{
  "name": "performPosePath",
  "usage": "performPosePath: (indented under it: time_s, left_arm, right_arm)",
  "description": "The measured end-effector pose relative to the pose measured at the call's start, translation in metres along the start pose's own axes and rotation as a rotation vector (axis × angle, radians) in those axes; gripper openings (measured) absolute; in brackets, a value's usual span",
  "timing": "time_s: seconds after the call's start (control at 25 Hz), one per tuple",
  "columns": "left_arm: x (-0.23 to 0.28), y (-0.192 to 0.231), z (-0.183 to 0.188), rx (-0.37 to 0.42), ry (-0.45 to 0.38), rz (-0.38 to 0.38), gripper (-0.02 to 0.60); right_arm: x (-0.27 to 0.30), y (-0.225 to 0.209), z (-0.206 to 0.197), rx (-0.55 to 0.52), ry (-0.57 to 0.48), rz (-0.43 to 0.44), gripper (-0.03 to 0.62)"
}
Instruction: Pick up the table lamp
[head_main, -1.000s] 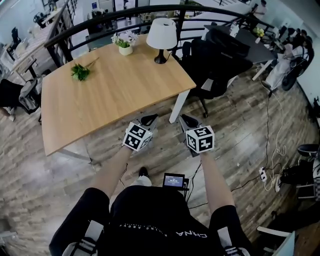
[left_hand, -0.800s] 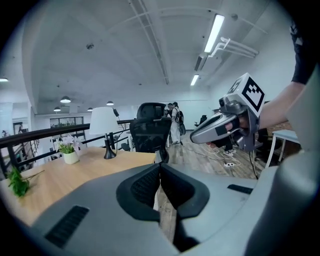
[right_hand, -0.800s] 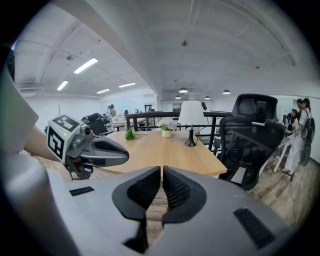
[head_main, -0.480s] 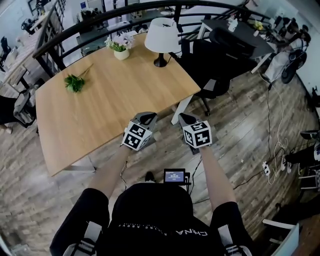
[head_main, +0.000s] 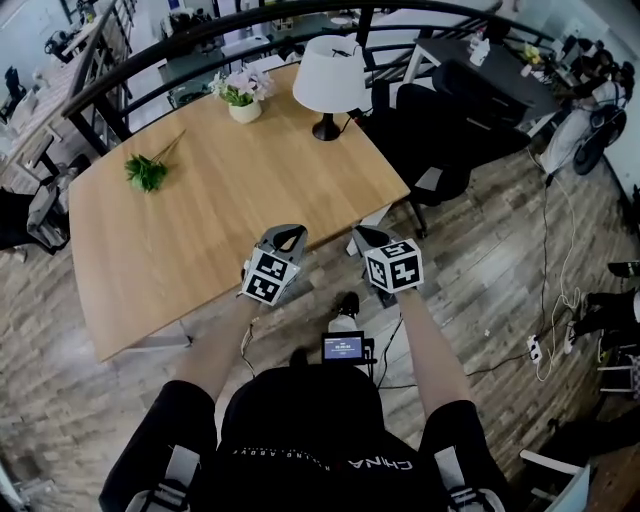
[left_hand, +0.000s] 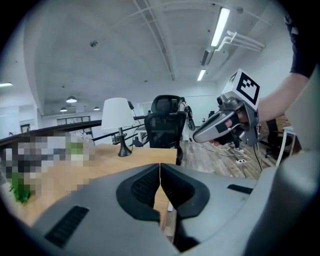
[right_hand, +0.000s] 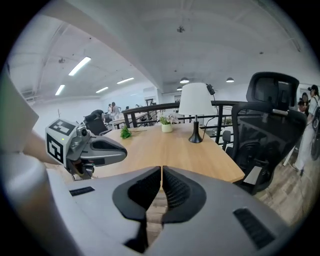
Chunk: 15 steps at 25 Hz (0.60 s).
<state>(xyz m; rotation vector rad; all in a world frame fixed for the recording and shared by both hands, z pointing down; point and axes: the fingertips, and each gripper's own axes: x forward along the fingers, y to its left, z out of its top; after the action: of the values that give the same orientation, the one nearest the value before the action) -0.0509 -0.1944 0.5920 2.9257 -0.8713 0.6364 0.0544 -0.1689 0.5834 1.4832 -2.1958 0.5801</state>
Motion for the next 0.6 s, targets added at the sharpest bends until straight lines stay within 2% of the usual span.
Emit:
performPosePath:
  time_s: [0.2,0.6]
  left_arm:
    - [0.046,0.040,0.009,-0.013,0.026,0.060,0.020]
    - [0.158,0.086,0.075,-0.031,0.027,0.115,0.020]
  right_arm:
    - [0.043,-0.038,0.031,-0.005,-0.025,0.056,0.031]
    - [0.097,-0.137,0.109,-0.050,-0.050,0.158,0.031]
